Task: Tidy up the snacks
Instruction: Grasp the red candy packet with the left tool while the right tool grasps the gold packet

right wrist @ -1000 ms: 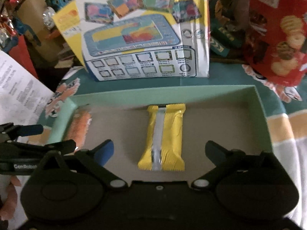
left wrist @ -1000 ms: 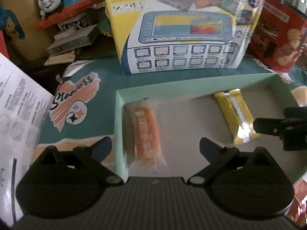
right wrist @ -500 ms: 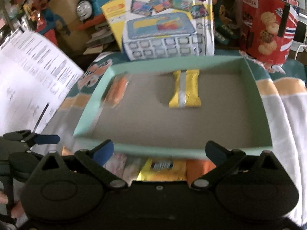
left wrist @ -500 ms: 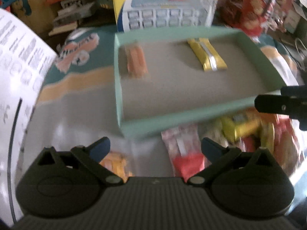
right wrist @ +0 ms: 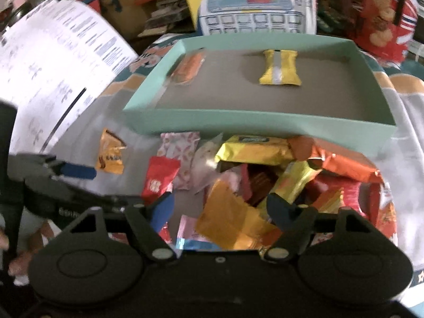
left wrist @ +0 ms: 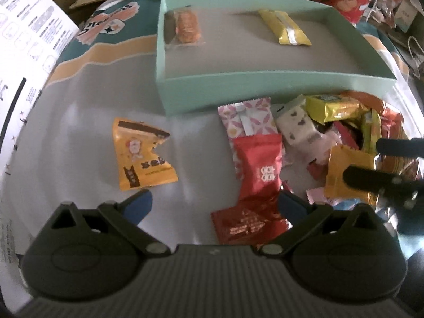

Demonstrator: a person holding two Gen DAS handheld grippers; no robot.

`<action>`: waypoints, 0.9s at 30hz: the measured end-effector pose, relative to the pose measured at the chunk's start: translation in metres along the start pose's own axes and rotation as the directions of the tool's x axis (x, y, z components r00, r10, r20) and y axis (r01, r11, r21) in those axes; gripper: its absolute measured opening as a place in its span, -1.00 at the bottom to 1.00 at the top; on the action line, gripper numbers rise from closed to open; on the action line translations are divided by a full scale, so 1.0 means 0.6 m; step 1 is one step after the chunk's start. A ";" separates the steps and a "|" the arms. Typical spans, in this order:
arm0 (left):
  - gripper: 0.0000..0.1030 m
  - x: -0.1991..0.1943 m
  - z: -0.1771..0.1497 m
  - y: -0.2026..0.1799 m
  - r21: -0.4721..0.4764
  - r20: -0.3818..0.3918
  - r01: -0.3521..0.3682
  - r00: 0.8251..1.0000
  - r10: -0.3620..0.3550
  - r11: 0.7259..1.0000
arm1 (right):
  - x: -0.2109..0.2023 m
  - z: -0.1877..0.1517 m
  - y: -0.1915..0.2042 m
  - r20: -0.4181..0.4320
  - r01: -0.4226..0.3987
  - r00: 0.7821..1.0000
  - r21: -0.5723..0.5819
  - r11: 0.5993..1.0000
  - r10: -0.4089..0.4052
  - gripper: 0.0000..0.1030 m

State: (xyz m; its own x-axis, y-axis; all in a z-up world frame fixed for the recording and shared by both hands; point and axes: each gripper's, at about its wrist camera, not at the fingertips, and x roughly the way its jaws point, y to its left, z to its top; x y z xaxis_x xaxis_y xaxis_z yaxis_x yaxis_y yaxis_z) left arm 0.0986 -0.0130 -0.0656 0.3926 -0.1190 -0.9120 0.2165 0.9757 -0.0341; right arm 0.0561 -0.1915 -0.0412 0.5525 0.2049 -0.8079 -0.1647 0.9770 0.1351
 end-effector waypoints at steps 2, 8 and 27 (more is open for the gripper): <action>1.00 0.003 0.005 -0.002 -0.010 0.001 0.004 1.000 -0.004 1.000 | 0.008 -0.001 0.000 -0.015 -0.007 1.000 -0.028 1.000 0.007 0.52; 0.99 0.016 0.008 -0.002 -0.018 -0.013 -0.004 1.000 0.003 1.000 | 0.014 -0.019 0.001 -0.081 -0.057 0.995 -0.073 0.996 0.051 0.27; -0.03 0.042 0.025 -0.048 -0.007 -0.008 0.005 1.000 -0.005 1.000 | 0.003 -0.061 0.006 -0.112 -0.062 0.992 -0.090 0.994 0.052 0.00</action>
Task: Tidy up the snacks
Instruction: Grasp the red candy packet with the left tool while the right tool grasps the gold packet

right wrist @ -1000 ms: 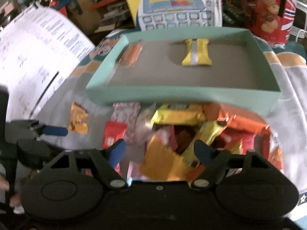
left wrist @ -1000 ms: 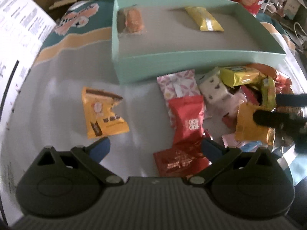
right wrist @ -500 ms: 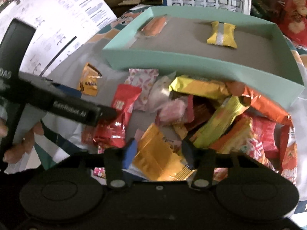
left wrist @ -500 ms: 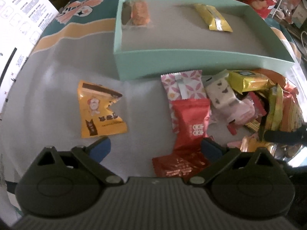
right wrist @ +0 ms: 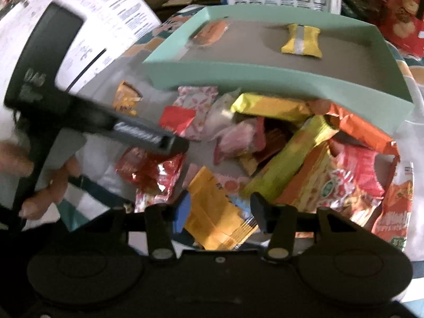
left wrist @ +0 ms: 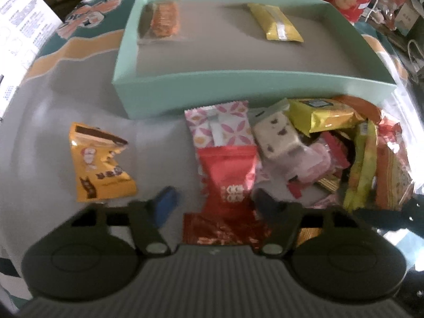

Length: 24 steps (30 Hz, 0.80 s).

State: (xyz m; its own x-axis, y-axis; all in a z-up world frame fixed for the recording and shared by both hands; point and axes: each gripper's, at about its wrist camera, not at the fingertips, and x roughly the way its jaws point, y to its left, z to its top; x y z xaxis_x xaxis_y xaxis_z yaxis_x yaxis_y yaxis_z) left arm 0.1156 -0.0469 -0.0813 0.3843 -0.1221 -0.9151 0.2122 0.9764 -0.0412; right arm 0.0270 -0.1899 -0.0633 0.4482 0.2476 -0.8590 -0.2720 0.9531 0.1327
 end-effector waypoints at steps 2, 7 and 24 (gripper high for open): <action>-0.33 -0.005 -0.003 0.000 0.024 0.019 -0.026 0.999 0.026 0.999 | 0.010 -0.008 0.005 -0.024 0.002 1.000 -0.009 1.000 -0.002 0.01; -0.33 -0.009 -0.008 0.041 -0.019 0.006 -0.005 1.000 0.005 1.000 | 0.012 -0.016 0.018 -0.027 0.017 0.999 -0.036 0.999 -0.017 0.14; -0.05 -0.023 -0.041 0.080 -0.057 0.013 -0.045 0.999 0.046 0.997 | 0.016 -0.038 0.059 -0.012 0.092 0.996 -0.087 0.992 -0.093 -0.30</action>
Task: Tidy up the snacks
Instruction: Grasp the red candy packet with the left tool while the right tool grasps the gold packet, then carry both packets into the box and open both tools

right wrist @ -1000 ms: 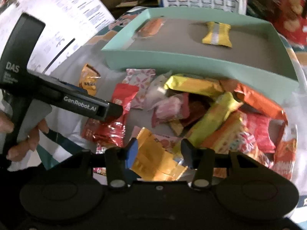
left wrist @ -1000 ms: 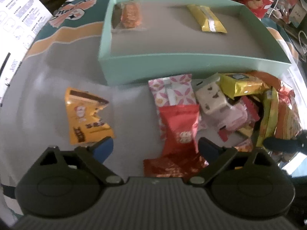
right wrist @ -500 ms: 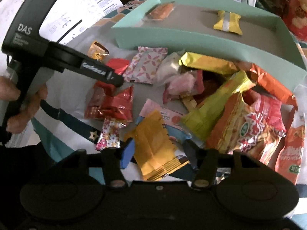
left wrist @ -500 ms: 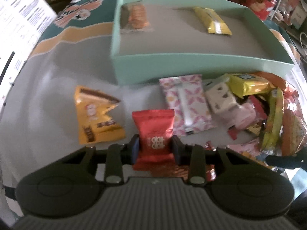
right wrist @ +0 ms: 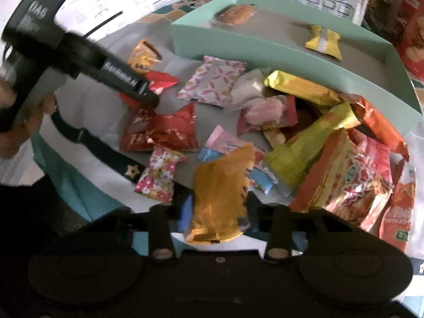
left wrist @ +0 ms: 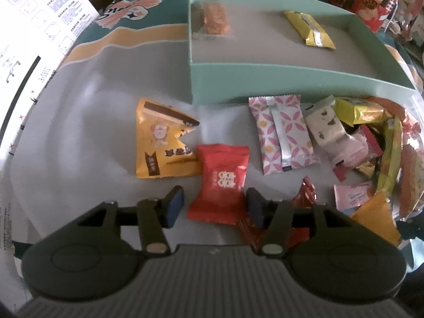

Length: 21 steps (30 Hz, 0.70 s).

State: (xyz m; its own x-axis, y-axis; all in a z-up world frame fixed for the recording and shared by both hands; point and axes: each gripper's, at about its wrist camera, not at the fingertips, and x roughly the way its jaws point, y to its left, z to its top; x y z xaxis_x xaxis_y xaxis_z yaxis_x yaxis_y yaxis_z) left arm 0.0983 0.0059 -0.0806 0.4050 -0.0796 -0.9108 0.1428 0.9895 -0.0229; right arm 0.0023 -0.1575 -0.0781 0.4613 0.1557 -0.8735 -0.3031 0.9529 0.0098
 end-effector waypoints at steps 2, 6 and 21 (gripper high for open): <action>-0.14 0.000 0.000 -0.013 0.033 0.021 -0.015 1.000 0.015 0.999 | -0.003 0.003 -0.015 -0.003 -0.019 1.000 0.057 0.998 0.019 -0.36; -0.19 -0.005 -0.005 -0.016 0.019 0.028 -0.011 1.000 0.010 1.000 | -0.021 0.004 -0.043 0.010 -0.083 0.997 0.158 0.984 0.082 -0.59; -0.20 -0.012 -0.018 0.007 0.002 0.024 0.005 1.000 -0.005 1.000 | -0.012 0.003 -0.041 -0.013 -0.070 0.997 0.159 0.985 0.073 -0.51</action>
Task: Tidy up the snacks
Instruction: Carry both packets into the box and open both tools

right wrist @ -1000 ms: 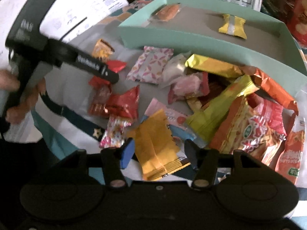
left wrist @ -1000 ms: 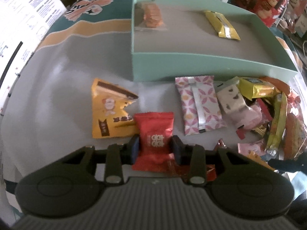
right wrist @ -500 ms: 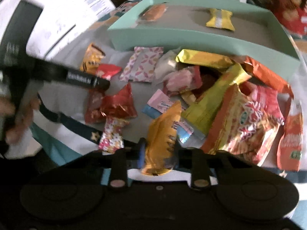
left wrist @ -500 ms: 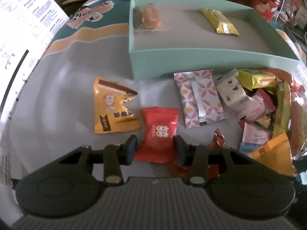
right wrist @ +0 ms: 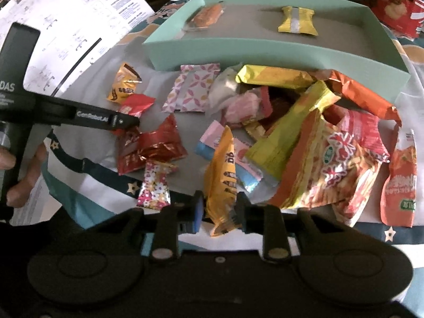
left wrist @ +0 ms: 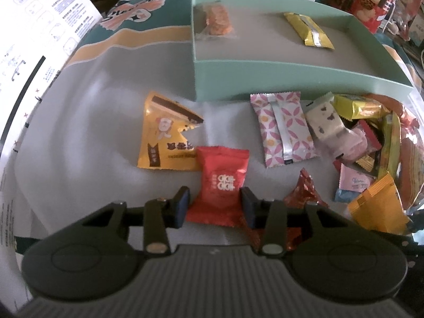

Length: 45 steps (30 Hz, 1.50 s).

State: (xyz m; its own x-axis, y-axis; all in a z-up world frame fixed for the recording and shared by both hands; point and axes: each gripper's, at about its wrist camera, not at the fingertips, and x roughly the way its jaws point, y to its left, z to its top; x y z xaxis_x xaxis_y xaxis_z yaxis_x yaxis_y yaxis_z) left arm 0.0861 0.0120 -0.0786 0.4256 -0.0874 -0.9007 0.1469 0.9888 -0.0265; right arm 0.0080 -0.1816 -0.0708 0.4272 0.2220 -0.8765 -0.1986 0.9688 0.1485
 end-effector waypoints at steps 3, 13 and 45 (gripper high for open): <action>-0.23 -0.012 -0.001 0.000 -0.008 0.023 0.006 1.000 -0.006 1.000 | -0.008 0.008 0.012 0.021 0.018 1.000 -0.004 1.000 -0.018 -0.82; -0.24 -0.079 0.017 0.014 -0.025 0.102 0.078 0.992 -0.075 0.997 | -0.061 0.060 -0.010 0.106 -0.020 0.994 0.073 0.997 0.012 -0.82; -0.03 0.151 0.433 -0.064 0.069 0.143 -0.029 0.990 0.019 0.997 | 0.189 0.495 -0.199 0.144 -0.045 0.989 0.178 0.983 0.019 -0.07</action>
State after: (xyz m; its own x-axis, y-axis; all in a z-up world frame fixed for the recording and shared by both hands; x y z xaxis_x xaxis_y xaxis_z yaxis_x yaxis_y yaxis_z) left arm 0.3509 -0.0652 -0.0463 0.5517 -0.0852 -0.8297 0.1958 0.9802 0.0295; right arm 0.3424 -0.2394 -0.0519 0.5458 0.2540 -0.7985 -0.0570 0.9620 0.2671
